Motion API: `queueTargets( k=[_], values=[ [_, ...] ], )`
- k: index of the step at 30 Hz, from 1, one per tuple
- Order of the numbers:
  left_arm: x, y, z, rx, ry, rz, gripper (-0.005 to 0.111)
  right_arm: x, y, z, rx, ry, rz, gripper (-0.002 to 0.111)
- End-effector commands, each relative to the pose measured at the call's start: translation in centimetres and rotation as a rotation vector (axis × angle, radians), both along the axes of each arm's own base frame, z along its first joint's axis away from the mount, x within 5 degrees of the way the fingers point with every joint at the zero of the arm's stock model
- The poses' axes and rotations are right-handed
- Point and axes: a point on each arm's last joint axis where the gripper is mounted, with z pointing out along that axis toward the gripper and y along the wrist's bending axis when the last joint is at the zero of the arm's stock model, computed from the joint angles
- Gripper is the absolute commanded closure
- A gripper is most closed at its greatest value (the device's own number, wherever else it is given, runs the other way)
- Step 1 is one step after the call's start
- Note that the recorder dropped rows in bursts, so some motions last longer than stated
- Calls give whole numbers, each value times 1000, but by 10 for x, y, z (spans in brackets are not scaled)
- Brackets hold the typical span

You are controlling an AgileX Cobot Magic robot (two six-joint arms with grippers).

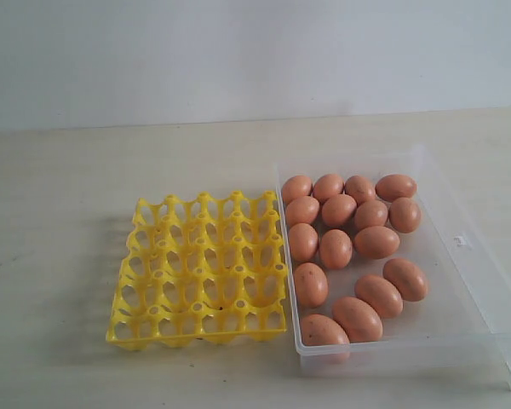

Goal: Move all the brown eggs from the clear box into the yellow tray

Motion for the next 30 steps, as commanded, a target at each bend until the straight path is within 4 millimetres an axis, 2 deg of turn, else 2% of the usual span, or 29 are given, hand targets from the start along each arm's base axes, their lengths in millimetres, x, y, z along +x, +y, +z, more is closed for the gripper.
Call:
queueTargets(
  k=[1, 6, 10, 15, 21, 22, 30],
  values=[
    [0, 0, 3, -13, -21, 4, 107, 17, 18, 4, -155, 173, 150, 108],
    [0, 0, 3, -13, -21, 4, 107, 40, 36, -2, -201, 377, 266, 108],
    [0, 0, 3, -13, -21, 4, 107, 63, 47, -22, -248, 590, 304, 101],
    [0, 0, 3, -13, -21, 4, 107, 93, 59, -40, -296, 784, 337, 82],
    [0, 0, 3, -13, -21, 4, 107, 128, 67, -67, -345, 955, 288, 44],
    [0, 0, 3, -13, -21, 4, 107, 132, 67, -71, -352, 971, 276, 42],
    [0, 0, 3, -13, -21, 4, 107, 168, 63, -102, -498, 1056, 200, 45]
  ],
)
